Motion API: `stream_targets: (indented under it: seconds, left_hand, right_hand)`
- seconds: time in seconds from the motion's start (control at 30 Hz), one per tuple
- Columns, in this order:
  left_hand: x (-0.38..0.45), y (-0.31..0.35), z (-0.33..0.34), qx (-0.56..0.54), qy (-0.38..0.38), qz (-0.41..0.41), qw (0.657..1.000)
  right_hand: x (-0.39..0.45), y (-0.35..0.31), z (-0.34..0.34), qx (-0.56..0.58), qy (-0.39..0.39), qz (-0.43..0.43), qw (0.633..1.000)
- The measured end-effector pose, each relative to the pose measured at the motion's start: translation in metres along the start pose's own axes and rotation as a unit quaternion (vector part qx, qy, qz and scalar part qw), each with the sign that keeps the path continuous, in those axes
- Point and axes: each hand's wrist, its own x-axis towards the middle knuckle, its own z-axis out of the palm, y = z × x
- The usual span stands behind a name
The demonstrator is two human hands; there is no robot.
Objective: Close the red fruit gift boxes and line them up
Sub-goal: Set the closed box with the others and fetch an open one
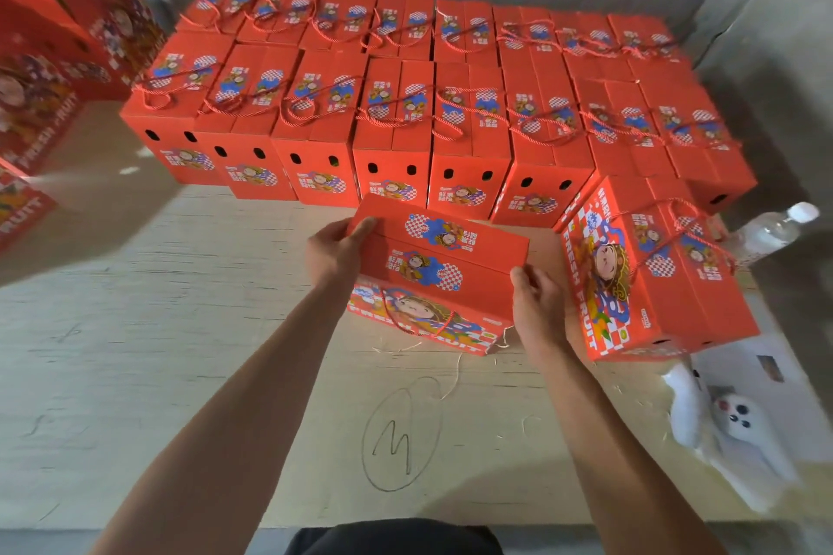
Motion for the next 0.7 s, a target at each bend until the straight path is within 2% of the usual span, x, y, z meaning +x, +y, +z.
stream_targets:
  seconds: [0.13, 0.2, 0.3, 0.4, 0.5, 0.57, 0.7]
  left_hand:
    - [-0.025, -0.007, 0.020, -0.056, 0.118, -0.032, 0.991]
    - [-0.049, -0.015, 0.036, -0.093, 0.129, -0.024, 0.987]
    - [-0.076, -0.027, 0.046, -0.061, 0.088, 0.027, 0.994]
    - [-0.078, -0.035, 0.042, -0.045, 0.044, 0.022, 0.998]
    - [-0.093, -0.037, 0.049, -0.101, 0.009, 0.013, 0.995]
    - [-0.113, -0.043, 0.059, -0.142, -0.008, -0.008, 0.990]
    - [-0.125, -0.050, 0.066, -0.187, -0.033, -0.031, 0.981]
  right_hand:
    - [-0.017, -0.001, -0.001, 0.022, -0.003, 0.016, 1.000]
    - [-0.019, 0.002, -0.003, 0.019, 0.003, 0.036, 0.999]
    - [-0.004, -0.001, -0.009, -0.058, -0.001, 0.035, 0.998]
    - [0.030, -0.017, -0.014, -0.145, -0.011, 0.016, 0.989]
    - [0.057, -0.035, -0.010, -0.195, -0.083, -0.046, 0.976]
    - [0.057, -0.040, -0.002, -0.227, -0.097, -0.084, 0.965]
    - [0.036, -0.025, 0.009, -0.237, -0.018, -0.110, 0.965]
